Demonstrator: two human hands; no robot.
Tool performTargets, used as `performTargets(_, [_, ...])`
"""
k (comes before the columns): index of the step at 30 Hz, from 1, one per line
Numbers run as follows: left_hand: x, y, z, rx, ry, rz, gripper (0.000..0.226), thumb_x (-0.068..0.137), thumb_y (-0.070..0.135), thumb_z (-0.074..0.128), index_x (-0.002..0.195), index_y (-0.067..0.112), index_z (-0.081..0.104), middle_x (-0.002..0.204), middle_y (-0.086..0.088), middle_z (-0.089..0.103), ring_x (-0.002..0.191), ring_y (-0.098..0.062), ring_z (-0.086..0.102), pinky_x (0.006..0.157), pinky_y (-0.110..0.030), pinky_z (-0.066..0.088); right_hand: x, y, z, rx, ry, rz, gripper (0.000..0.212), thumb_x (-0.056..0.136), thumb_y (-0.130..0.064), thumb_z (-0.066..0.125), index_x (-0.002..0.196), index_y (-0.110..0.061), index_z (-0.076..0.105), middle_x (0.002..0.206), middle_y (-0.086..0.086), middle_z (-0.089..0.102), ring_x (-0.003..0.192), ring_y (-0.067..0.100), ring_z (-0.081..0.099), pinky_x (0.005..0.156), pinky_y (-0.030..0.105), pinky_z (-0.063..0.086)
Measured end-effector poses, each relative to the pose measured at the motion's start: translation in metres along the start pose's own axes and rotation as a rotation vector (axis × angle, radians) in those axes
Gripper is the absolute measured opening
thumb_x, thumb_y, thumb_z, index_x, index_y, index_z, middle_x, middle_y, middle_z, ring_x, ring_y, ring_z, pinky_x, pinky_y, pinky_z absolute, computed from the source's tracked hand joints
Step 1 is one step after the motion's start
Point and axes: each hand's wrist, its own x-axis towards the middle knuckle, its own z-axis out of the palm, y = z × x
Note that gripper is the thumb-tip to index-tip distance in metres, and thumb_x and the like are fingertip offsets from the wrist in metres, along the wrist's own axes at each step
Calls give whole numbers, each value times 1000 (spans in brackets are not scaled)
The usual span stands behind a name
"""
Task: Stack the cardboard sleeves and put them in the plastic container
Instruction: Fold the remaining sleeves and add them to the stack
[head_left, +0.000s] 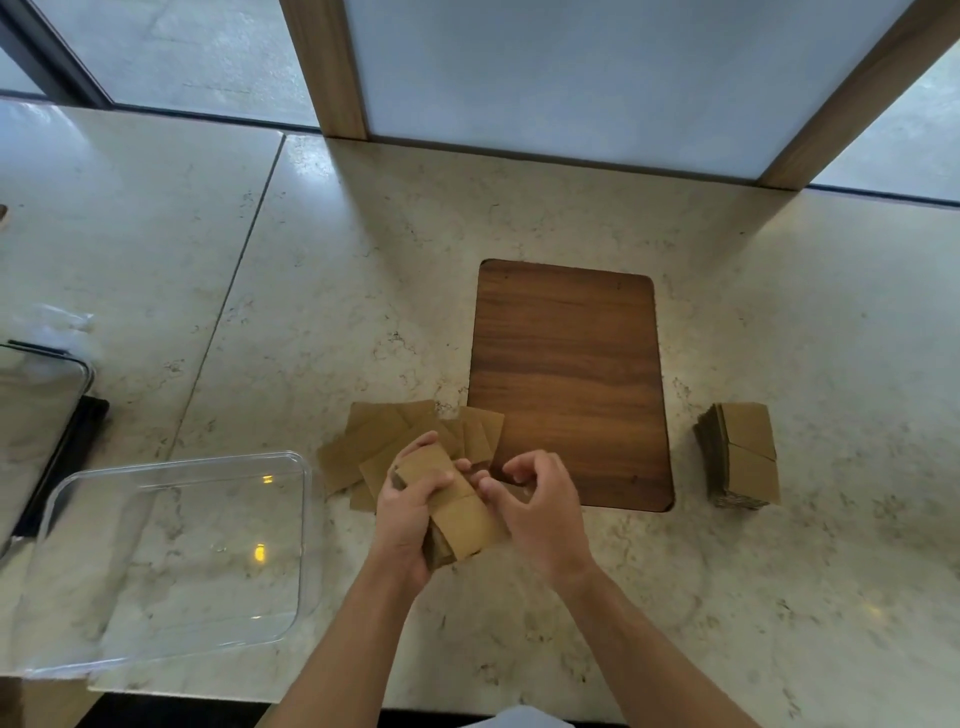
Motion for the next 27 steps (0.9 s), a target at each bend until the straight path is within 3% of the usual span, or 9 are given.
performTargets(3, [-7, -1, -15, -47, 8, 0, 55, 84, 3, 74, 134, 24, 64, 87, -17, 71, 73, -32, 71, 68, -46, 62, -3, 19, 5, -275, -134, -50, 50, 85, -60, 73, 124, -31, 64, 119, -10, 49, 115, 9, 43, 104, 29, 44])
performTargets(6, [-12, -3, -20, -84, -11, 7, 51, 87, 16, 77, 133, 31, 61, 82, -14, 64, 67, -28, 63, 68, -47, 59, -6, 29, 15, -460, -94, -111, 72, 86, -73, 60, 142, -27, 57, 134, -4, 45, 124, 15, 35, 111, 33, 35])
performTargets(11, [-19, -3, -17, -23, 6, 48, 43, 81, 28, 84, 121, 24, 67, 82, -12, 62, 65, -26, 62, 73, -51, 62, -13, 34, 18, -577, -73, -159, 55, 94, -52, 65, 142, -26, 59, 132, 0, 52, 122, 20, 44, 106, 35, 36])
performTargets(16, [-21, 1, -25, -93, -12, 16, 40, 90, 37, 77, 124, 20, 65, 92, -19, 69, 77, -36, 71, 70, -53, 62, -10, 38, -8, -144, -151, 83, 13, 92, -28, 74, 105, -30, 71, 103, -10, 66, 98, 12, 63, 76, 16, 45])
performTargets(18, [-19, 2, -24, -89, -9, 0, 41, 89, 40, 75, 123, 19, 66, 96, -21, 72, 82, -38, 74, 68, -52, 63, -9, 39, -21, 110, -129, 186, 5, 94, -27, 74, 98, -30, 75, 94, -7, 76, 90, 13, 71, 72, 18, 55])
performTargets(22, [-16, 1, -12, -58, -53, -23, 46, 87, 49, 75, 121, 19, 68, 95, -19, 70, 76, -33, 70, 63, -46, 60, -10, 34, -33, 495, -65, 273, 11, 99, -26, 70, 103, -22, 79, 99, 1, 82, 93, 21, 77, 81, 38, 64])
performTargets(27, [-12, 0, 8, 44, -140, -59, 63, 88, 63, 62, 133, 19, 61, 99, -18, 73, 77, -31, 72, 65, -45, 62, -13, 16, -33, 682, -101, 285, 22, 93, -27, 74, 106, -10, 76, 97, 8, 82, 88, 20, 79, 73, 31, 63])
